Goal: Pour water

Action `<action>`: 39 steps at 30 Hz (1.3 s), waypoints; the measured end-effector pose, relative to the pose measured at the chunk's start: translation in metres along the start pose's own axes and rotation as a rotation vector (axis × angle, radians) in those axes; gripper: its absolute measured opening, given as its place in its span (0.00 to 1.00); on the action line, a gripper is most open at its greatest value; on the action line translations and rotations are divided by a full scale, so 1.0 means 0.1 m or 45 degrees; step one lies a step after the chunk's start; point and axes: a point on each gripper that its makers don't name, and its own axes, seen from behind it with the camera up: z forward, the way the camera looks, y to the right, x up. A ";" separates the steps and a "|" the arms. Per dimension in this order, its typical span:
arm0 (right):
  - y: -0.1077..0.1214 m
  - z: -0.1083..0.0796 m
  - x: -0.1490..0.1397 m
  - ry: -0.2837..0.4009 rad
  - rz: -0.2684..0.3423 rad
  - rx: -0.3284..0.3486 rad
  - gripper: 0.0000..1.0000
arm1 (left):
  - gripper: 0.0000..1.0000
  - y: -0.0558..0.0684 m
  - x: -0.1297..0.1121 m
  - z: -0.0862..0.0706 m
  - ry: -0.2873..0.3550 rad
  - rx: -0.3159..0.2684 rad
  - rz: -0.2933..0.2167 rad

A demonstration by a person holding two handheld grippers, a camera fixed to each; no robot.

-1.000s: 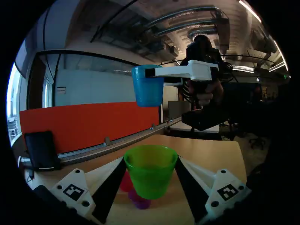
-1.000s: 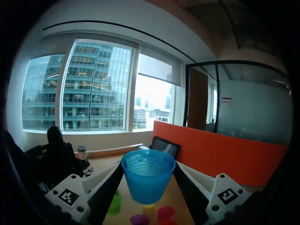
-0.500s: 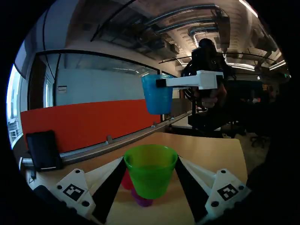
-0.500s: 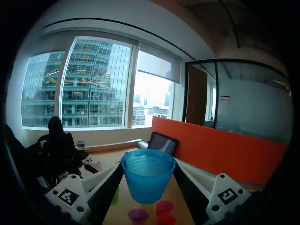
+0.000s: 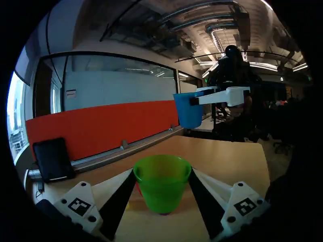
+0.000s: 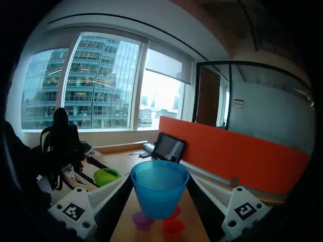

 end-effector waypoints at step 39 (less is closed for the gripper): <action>-0.04 -0.11 -1.11 -0.216 -0.015 0.058 0.94 | 0.87 -0.17 -0.69 -0.06 -0.303 0.010 0.039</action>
